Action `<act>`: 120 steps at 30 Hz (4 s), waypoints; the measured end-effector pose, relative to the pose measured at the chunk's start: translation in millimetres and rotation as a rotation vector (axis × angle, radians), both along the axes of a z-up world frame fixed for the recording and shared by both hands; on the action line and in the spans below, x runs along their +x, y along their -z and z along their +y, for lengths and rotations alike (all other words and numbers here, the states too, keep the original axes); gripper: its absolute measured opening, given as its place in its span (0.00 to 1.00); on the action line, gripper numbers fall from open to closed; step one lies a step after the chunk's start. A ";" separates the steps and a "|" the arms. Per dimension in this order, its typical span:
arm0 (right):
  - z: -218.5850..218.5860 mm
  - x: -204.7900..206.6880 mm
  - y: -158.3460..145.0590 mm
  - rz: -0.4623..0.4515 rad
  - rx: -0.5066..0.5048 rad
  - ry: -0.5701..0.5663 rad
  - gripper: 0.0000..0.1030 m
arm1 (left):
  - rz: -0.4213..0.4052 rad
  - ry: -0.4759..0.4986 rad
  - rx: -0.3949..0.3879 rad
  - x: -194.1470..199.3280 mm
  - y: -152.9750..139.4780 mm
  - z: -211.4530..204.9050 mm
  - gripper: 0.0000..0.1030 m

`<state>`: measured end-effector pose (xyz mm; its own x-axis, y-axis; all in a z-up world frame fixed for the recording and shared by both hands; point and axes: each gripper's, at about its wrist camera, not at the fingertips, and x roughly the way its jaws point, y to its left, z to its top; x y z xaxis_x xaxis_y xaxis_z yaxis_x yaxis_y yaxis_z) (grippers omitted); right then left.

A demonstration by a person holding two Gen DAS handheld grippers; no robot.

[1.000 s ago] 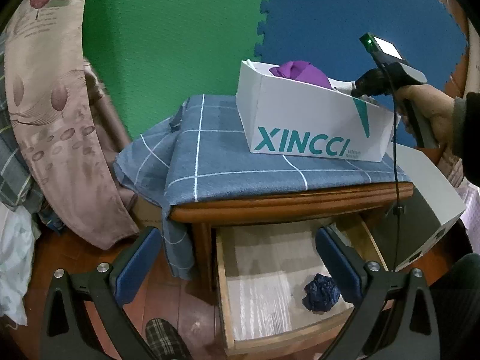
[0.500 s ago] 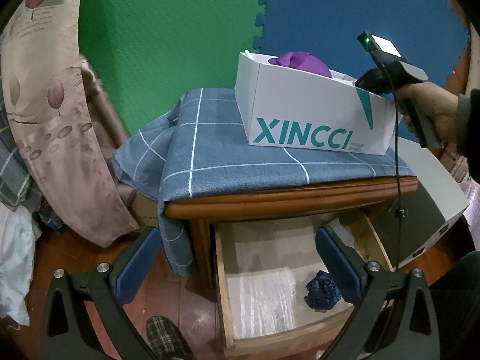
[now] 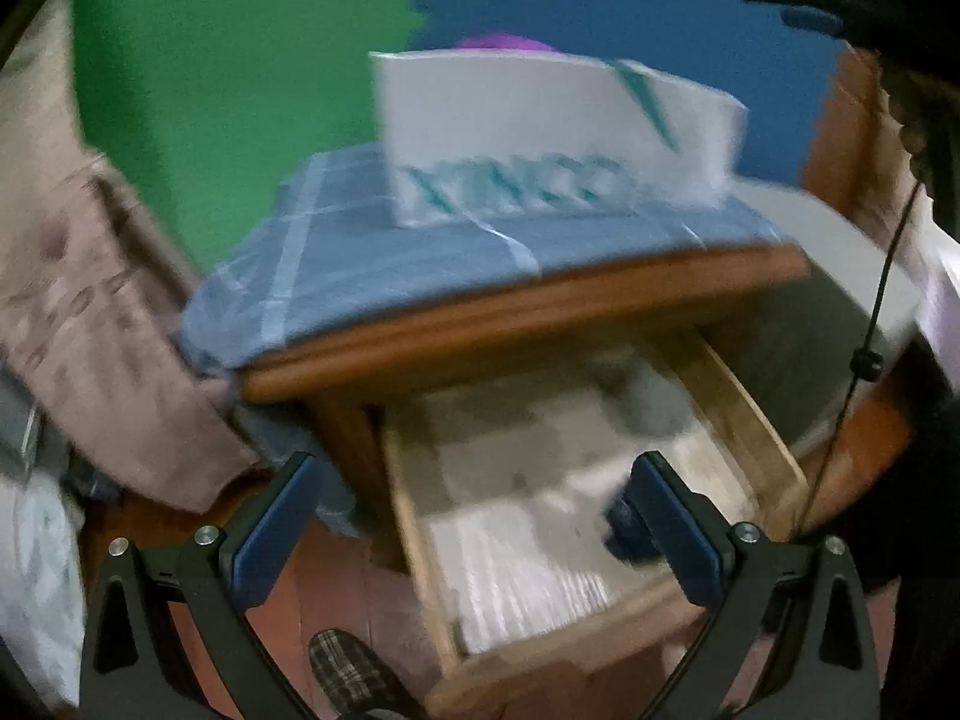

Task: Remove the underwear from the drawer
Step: 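Lower the underwear into the box and open the right tool, then withdraw the right tool while the left tool grasps the navy floral underwear, then lift the navy floral underwear with the left tool over the box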

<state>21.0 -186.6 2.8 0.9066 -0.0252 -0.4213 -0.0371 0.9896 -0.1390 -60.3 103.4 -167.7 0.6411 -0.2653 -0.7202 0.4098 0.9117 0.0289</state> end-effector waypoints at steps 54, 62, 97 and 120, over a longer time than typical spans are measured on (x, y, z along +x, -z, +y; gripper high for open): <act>-17.8 -54.0 174.7 0.403 0.132 -0.150 0.76 | 0.325 -0.035 0.051 -12.2 5.0 -108.8 0.16; 14.1 -57.0 202.0 0.508 0.029 -0.231 0.76 | 0.165 -0.036 0.055 -36.6 -59.1 -100.8 0.16; 33.2 -63.5 216.8 0.612 0.031 -0.331 0.76 | -0.114 -0.121 0.080 -16.6 -154.6 -109.8 0.16; 44.1 -68.7 218.2 0.626 0.022 -0.373 0.76 | -0.181 -0.218 -0.072 88.2 -241.0 -91.3 0.17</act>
